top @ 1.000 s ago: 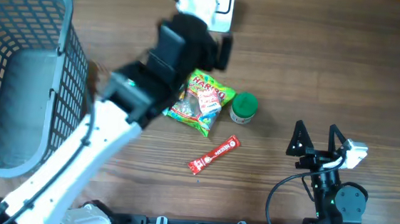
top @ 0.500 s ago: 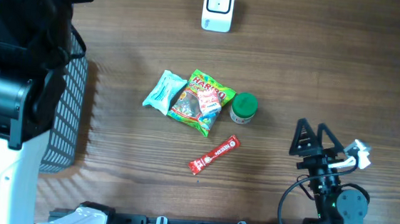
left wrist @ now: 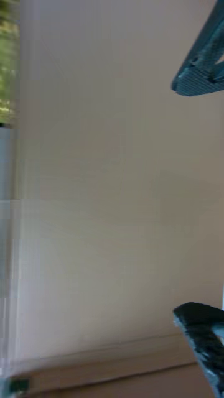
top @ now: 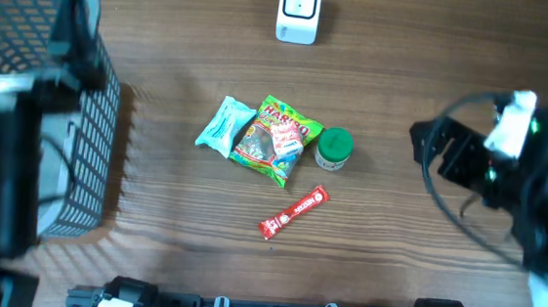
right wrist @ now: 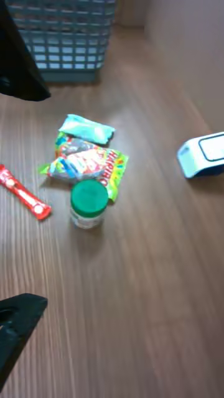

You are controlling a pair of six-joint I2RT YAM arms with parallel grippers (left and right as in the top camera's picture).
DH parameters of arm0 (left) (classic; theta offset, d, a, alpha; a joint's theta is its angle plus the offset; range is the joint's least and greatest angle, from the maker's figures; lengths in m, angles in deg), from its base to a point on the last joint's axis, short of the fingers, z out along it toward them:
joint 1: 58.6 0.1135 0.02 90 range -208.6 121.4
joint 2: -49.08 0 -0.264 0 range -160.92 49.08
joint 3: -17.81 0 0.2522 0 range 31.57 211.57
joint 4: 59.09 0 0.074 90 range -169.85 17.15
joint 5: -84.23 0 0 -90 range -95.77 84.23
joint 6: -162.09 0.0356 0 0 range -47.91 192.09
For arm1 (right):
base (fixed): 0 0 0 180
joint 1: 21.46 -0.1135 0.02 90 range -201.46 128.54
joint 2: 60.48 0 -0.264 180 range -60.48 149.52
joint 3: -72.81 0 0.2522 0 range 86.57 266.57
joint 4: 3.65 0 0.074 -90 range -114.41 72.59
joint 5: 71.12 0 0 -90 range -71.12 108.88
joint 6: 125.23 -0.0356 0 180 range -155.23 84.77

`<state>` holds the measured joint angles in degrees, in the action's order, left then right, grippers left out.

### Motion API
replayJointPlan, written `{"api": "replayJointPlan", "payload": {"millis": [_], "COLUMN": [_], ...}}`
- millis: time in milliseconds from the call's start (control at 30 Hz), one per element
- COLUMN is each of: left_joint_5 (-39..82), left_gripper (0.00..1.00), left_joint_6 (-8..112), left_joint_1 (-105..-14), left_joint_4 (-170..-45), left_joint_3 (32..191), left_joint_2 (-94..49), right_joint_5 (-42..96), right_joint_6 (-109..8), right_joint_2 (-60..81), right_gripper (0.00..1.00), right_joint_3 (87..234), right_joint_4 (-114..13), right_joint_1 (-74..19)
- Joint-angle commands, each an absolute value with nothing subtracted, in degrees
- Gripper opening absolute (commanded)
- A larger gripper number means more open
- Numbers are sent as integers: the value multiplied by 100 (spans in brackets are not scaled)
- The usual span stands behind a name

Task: Scan the item barcode
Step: 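Retract the left arm and move the right gripper over the jar, then grasp the green-lidded jar with the right gripper and lift it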

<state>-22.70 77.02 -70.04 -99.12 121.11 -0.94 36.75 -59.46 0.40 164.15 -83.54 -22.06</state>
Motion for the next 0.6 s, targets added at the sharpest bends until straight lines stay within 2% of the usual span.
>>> {"api": "replayJointPlan", "payload": {"millis": [0, 67, 167, 300, 400, 567], "left_joint_5": [-1830, -1146, -987, -987, -985, -982], "left_gripper": [100, 100, 100, 100, 100, 100], "left_joint_6": [7770, 7768, 7770, 7768, 7768, 7770], "left_joint_1": [-6967, -6967, -6967, -6967, -6967, -6967], "left_joint_4": [-9708, -9815, -9839, -9654, -9612, -9610], "left_joint_3": [11536, 11514, 11464, 11215, 11171, 11171], "left_joint_2": [727, 1221, 1868, 2205, 2207, 2207], "right_joint_5": [5128, 5426, 3507, 2442, 2178, 2014], "right_joint_6": [-5701, -5614, -7150, -9102, -9769, -10289], "right_joint_2": [726, 1067, 1487, 2842, 3828, 4448], "right_gripper": [100, 99, 100, 99, 99, 99], "right_joint_3": [16719, 16719, 16721, 16809, 17368, 17473], "right_joint_4": [-8400, -8149, -8094, -8155, -8588, -8553], "right_joint_1": [-2226, -2320, -3111, -4481, -4577, -4567]}}
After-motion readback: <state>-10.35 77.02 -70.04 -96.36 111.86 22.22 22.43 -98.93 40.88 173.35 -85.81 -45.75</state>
